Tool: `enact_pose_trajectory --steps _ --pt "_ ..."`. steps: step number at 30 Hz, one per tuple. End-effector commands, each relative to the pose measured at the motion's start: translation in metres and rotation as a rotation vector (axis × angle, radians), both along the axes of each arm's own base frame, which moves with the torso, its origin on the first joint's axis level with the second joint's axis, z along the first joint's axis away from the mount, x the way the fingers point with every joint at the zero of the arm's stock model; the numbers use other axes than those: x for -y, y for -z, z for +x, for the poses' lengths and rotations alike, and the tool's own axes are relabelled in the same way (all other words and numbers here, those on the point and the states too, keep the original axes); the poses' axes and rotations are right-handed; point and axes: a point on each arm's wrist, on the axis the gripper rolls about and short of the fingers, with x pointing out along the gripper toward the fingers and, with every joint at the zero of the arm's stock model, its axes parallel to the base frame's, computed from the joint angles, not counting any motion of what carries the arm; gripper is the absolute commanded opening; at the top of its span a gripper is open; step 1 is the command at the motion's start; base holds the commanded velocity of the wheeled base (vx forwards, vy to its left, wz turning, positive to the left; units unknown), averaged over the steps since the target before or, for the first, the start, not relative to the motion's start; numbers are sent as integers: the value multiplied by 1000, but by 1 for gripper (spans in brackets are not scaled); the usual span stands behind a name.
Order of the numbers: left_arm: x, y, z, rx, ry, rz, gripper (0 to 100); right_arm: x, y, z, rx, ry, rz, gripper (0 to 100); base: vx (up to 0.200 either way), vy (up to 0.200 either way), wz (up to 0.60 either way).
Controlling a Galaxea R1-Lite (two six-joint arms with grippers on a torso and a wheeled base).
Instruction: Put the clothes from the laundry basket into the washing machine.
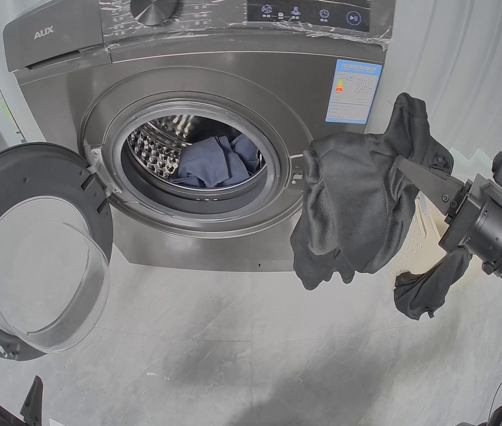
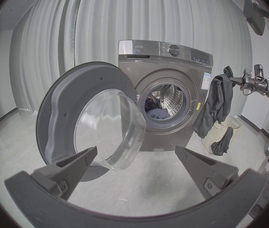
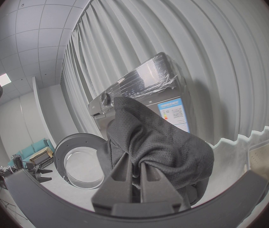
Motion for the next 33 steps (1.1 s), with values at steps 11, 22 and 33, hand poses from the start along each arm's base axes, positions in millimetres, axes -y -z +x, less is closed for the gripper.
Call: enact_pose_trajectory --steps 11,22,33 --pt "0 4 0 0 0 -1 100 0 2 0 -6 -1 -3 0 0 18 0" --pt "0 4 0 0 2 -1 100 0 4 0 -13 -1 -8 0 0 0 0" --pt "0 4 0 0 -3 -3 100 -1 8 0 -25 -1 -16 0 0 0 0"
